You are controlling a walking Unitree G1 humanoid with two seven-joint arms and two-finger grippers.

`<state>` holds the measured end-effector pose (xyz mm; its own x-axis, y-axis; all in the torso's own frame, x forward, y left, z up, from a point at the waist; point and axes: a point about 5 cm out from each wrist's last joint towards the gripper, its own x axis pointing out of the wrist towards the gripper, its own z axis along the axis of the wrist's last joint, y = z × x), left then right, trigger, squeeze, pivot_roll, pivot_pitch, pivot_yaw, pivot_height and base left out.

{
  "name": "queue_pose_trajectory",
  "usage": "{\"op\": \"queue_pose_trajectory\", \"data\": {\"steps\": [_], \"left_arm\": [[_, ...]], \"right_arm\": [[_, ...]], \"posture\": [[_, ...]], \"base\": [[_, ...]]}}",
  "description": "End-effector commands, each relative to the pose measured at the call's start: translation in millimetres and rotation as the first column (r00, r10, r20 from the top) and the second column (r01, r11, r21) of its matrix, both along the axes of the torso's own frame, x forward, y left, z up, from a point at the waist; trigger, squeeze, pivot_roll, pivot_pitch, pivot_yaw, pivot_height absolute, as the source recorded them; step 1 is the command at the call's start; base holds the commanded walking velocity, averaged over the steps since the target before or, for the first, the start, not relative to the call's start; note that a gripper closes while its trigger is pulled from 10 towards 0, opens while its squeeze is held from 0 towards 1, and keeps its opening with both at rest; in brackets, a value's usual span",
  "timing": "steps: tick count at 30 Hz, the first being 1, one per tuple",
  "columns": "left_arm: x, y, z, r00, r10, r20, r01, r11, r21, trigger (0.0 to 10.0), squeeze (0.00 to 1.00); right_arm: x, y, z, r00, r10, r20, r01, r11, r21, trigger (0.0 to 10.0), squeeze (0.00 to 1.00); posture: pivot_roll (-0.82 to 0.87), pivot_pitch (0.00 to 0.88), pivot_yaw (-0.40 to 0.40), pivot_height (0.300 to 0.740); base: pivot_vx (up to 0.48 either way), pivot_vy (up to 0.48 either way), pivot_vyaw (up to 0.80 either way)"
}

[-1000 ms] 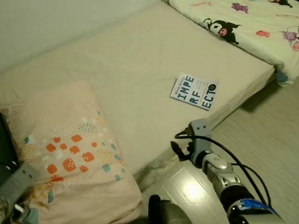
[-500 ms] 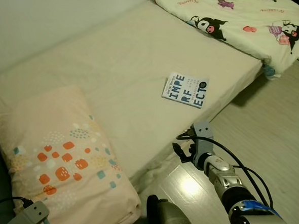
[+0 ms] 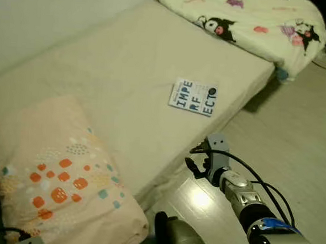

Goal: Clean up the room

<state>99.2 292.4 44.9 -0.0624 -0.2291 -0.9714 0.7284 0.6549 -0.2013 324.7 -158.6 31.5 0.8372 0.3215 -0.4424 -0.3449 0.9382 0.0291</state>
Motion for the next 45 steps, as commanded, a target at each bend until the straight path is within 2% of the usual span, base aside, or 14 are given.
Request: {"op": "queue_pose_trajectory", "data": {"steps": [1, 3, 5, 8, 10, 11, 12, 16, 18, 19, 23, 26, 38, 45], "left_arm": [[3.7, -23.3, 3, 0.999, -0.020, 0.034, 0.025, 0.988, -0.155, 10.0, 0.00], [14.6, -40.6, 9, 0.993, -0.038, 0.110, 0.065, 0.964, -0.256, 10.0, 0.00], [48.2, -77.0, 28, 0.943, 0.026, 0.333, 0.141, 0.872, -0.469, 10.0, 0.00], [63.8, -87.5, 35, 0.907, 0.092, 0.410, 0.156, 0.833, -0.530, 10.0, 0.00], [79.4, -97.9, 41, 0.864, 0.170, 0.474, 0.168, 0.790, -0.590, 10.0, 0.00], [99.1, -107.0, 44, 0.795, 0.308, 0.523, 0.139, 0.747, -0.651, 10.0, 0.00], [99.1, -107.0, 44, 0.795, 0.308, 0.523, 0.139, 0.747, -0.651, 10.0, 0.00], [137.4, -133.1, 19, 0.610, 0.621, 0.492, -0.040, 0.644, -0.764, 10.0, 0.00], [137.4, -133.1, 19, 0.610, 0.621, 0.492, -0.040, 0.644, -0.764, 10.0, 0.00], [142.9, -142.5, -10, 0.548, 0.716, 0.432, -0.192, 0.611, -0.768, 10.0, 0.00], [144.6, -143.3, -26, 0.485, 0.765, 0.423, -0.286, 0.596, -0.750, 10.0, 0.00], [145.3, -135.1, -41, 0.370, 0.821, 0.435, -0.409, 0.564, -0.717, 10.0, 0.00], [146.6, -122.9, -59, 0.378, 0.738, 0.559, -0.438, 0.674, -0.594, 10.0, 0.00], [142.5, -127.6, -69, 0.410, 0.739, 0.535, -0.433, 0.674, -0.599, 10.0, 0.00]], "right_arm": [[-4.6, 3.7, -7, 0.999, 0.009, -0.039, -0.009, 1.000, 0.000, 10.0, 0.00], [-4.1, 3.8, -7, 0.999, 0.010, -0.040, -0.010, 1.000, -0.003, 10.0, 0.00], [-3.6, 3.9, -6, 0.999, 0.013, -0.039, -0.014, 1.000, -0.009, 10.0, 0.00], [-3.3, 3.6, -6, 0.999, 0.013, -0.036, -0.014, 1.000, -0.015, 10.0, 0.00], [-3.2, 3.5, -6, 0.999, 0.012, -0.036, -0.012, 1.000, -0.017, 10.0, 0.00], [-3.5, 3.6, -6, 0.999, 0.011, -0.035, -0.011, 1.000, -0.018, 10.0, 0.00], [-3.5, 3.6, -6, 0.999, 0.011, -0.035, -0.011, 1.000, -0.018, 10.0, 0.00], [-4.5, 5.8, -8, 0.999, -0.003, -0.039, 0.002, 1.000, -0.017, 10.0, 0.00], [-4.5, 5.8, -8, 0.999, -0.003, -0.039, 0.002, 1.000, -0.017, 10.0, 0.00], [-4.6, 6.9, -9, 0.999, -0.009, -0.042, 0.008, 1.000, -0.008, 10.0, 0.00], [-4.4, 7.3, -9, 0.999, -0.012, -0.041, 0.012, 1.000, -0.007, 10.0, 0.00], [-3.4, 7.8, -7, 1.000, -0.013, -0.022, 0.014, 1.000, 0.005, 10.0, 0.00], [-8.4, 13.7, -11, 0.999, 0.030, -0.031, -0.029, 0.999, 0.026, 10.0, 0.00], [-10.5, 14.9, -13, 0.998, 0.052, -0.032, -0.051, 0.998, 0.040, 10.0, 0.00]], "posture": [[-0.12, 0.101, 0.124, 0.695], [-0.12, 0.096, 0.121, 0.695], [-0.12, 0.096, 0.121, 0.695], [-0.13, 0.093, 0.120, 0.695], [-0.13, 0.090, 0.119, 0.695], [-0.13, 0.088, 0.116, 0.695], [-0.13, 0.088, 0.116, 0.695], [-0.13, 0.084, 0.110, 0.695], [-0.13, 0.084, 0.110, 0.695], [-0.13, 0.077, 0.102, 0.695], [-0.13, 0.074, 0.106, 0.695], [-0.13, 0.070, 0.103, 0.695], [-0.12, 0.063, 0.100, 0.695], [-0.12, 0.053, 0.099, 0.695]], "base": [[0.000, 0.000, 0.00], [0.000, 0.000, 0.00], [0.000, 0.000, 0.00], [0.000, 0.000, 0.00], [0.000, 0.000, 0.00], [0.000, 0.000, 0.00], [0.000, 0.000, 0.00], [0.000, 0.000, 0.00], [0.000, 0.000, 0.00], [0.000, 0.000, 0.00], [0.000, 0.000, 0.00], [0.000, 0.000, 0.00], [0.000, 0.000, 0.60], [0.000, 0.000, 0.80]]}}
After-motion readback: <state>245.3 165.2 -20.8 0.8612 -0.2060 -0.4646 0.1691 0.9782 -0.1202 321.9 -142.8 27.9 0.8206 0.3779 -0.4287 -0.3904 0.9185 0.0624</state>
